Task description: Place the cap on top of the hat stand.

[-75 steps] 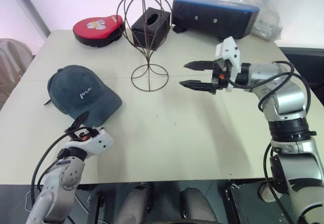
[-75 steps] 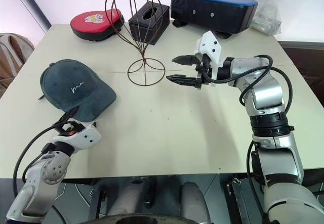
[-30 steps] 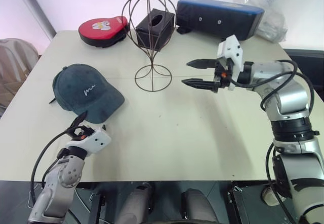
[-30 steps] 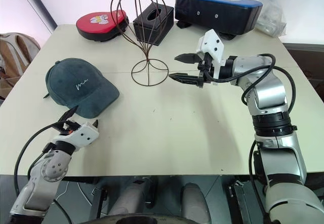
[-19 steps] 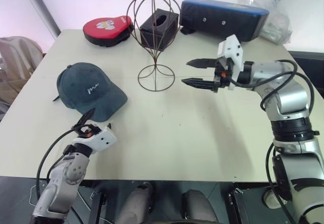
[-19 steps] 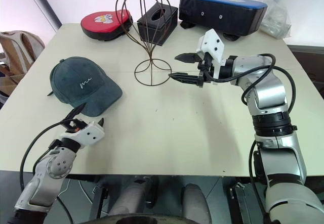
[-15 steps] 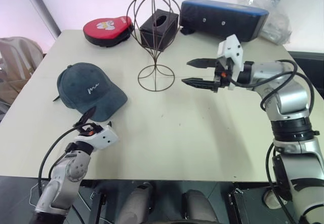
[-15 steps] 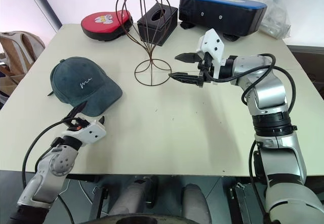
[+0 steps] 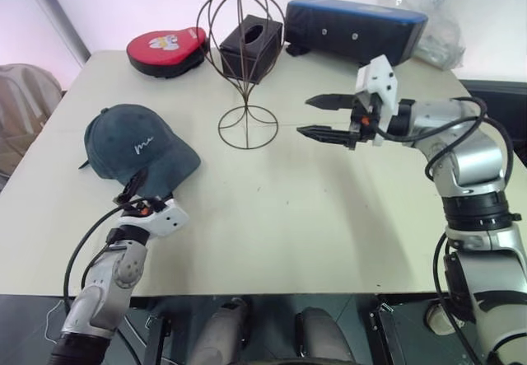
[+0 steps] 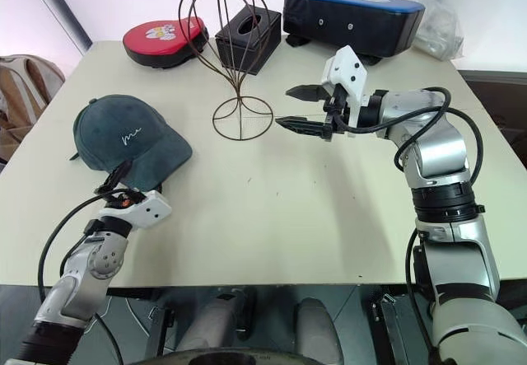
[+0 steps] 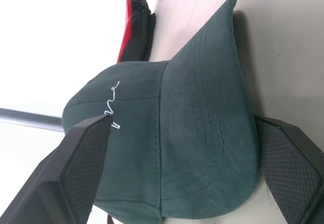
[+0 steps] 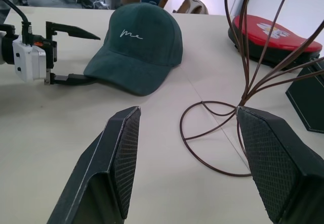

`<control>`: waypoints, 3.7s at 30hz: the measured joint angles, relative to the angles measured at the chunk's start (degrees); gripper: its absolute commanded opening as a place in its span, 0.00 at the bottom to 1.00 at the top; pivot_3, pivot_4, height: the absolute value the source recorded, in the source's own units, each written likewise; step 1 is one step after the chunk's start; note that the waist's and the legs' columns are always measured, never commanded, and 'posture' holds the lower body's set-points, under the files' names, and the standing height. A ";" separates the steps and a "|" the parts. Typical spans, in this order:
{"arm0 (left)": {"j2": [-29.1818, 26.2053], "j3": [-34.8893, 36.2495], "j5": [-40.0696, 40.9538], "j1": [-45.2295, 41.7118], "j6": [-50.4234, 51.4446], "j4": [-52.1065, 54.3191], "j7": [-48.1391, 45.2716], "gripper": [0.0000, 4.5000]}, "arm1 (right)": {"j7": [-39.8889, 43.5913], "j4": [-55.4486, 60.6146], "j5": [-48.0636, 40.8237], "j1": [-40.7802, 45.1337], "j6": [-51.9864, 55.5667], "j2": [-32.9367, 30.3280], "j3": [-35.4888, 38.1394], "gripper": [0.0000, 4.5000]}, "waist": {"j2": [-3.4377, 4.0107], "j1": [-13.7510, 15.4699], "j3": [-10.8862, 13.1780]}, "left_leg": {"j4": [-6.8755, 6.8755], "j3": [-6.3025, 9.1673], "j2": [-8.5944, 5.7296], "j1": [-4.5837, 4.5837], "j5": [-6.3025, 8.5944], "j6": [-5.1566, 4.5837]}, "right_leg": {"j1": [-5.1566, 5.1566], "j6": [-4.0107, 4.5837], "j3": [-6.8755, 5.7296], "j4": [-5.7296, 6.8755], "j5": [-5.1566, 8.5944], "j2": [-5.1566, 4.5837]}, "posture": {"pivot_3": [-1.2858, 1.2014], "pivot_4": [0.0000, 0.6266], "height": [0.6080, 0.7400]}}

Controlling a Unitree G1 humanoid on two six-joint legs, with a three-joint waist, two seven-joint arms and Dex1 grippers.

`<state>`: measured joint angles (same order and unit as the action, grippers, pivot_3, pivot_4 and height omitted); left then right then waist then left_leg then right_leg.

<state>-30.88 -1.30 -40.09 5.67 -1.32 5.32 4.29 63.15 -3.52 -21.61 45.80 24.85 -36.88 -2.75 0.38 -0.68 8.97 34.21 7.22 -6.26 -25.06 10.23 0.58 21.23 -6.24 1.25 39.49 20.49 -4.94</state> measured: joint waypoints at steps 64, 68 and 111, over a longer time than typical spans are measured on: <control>-7.79 8.80 9.77 -37.51 -13.77 -6.06 5.17 0.01 | 0.38 -9.66 1.92 7.51 -6.55 -0.23 1.02 0.68 | -0.12 -0.18 0.01 | 0.04 -0.02 -0.04 -0.28 -0.20 0.30 | 0.18 -0.03 -0.10 -0.02 -0.02 0.01 | 0.52 0.24 1.00; -6.96 5.29 11.74 -40.75 -19.44 -10.89 3.41 0.01 | 0.38 -10.12 2.32 7.56 -7.17 -0.16 1.04 0.68 | -0.14 -0.30 0.02 | 0.05 -0.01 -0.03 -0.30 -0.22 0.33 | 0.20 -0.03 -0.10 0.00 -0.02 0.03 | 0.52 0.24 1.00; -0.45 -1.69 11.88 -33.86 -30.74 -9.28 -2.96 0.01 | -0.29 -10.16 2.77 7.55 -7.91 -0.21 1.11 0.68 | -0.15 -0.37 0.02 | 0.22 0.00 0.03 -0.31 -0.28 0.41 | 0.20 -0.04 -0.02 0.09 -0.02 0.15 | 0.52 0.24 1.00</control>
<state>-31.33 -2.99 -28.21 -28.19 -32.06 -3.96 1.33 62.85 -13.68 -18.84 53.35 16.94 -37.09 -1.64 0.23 -1.05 8.99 34.42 7.22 -6.23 -25.37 9.94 0.99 21.44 -6.28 1.23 39.58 20.47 -4.80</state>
